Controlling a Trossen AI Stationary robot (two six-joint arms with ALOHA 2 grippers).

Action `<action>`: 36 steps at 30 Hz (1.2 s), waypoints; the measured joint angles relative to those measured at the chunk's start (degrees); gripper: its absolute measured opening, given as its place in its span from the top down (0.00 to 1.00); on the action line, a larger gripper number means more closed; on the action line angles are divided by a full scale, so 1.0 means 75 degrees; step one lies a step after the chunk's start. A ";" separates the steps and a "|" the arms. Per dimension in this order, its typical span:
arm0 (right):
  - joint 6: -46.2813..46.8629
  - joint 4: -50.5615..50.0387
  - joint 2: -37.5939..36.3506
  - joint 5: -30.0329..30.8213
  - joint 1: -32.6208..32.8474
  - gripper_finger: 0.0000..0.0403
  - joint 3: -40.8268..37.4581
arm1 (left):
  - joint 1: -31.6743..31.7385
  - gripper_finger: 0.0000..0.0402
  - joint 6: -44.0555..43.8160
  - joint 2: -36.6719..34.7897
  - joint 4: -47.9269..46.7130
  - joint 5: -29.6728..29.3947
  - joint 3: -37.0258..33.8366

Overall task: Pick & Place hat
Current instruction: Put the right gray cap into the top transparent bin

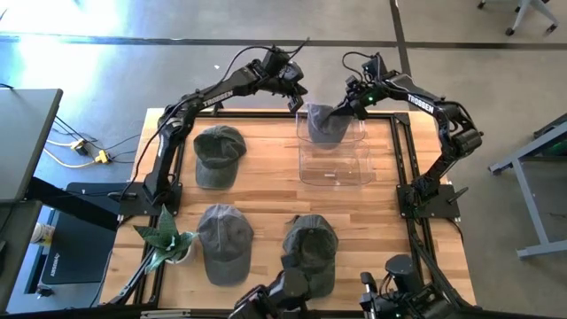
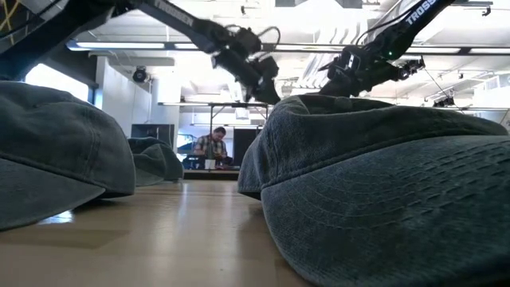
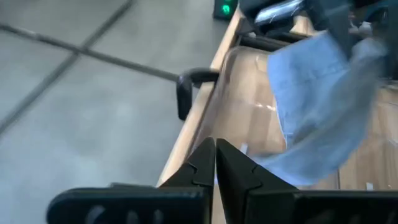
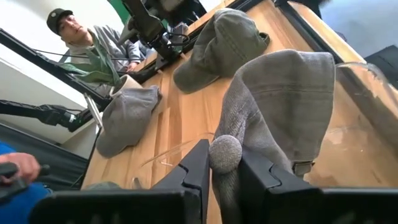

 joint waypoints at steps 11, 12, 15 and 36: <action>0.0034 -0.0338 -0.0003 0.0102 0.0003 0.86 0.0000 | -0.0164 1.00 0.0045 0.0628 0.0261 0.0421 0.0018; 0.0105 -0.0330 -0.0007 0.0251 0.0003 0.87 0.0000 | -0.0189 1.00 0.0052 0.0648 0.0265 0.0473 0.0023; 0.0197 -0.0353 -0.0009 0.0879 0.0000 0.88 0.0000 | -0.0198 1.00 0.0233 0.0677 0.0104 0.0659 0.0023; 0.1161 0.0509 -0.0009 0.1936 -0.0003 0.87 0.0000 | -0.0239 1.00 0.0869 0.1137 0.0419 0.0164 -0.0003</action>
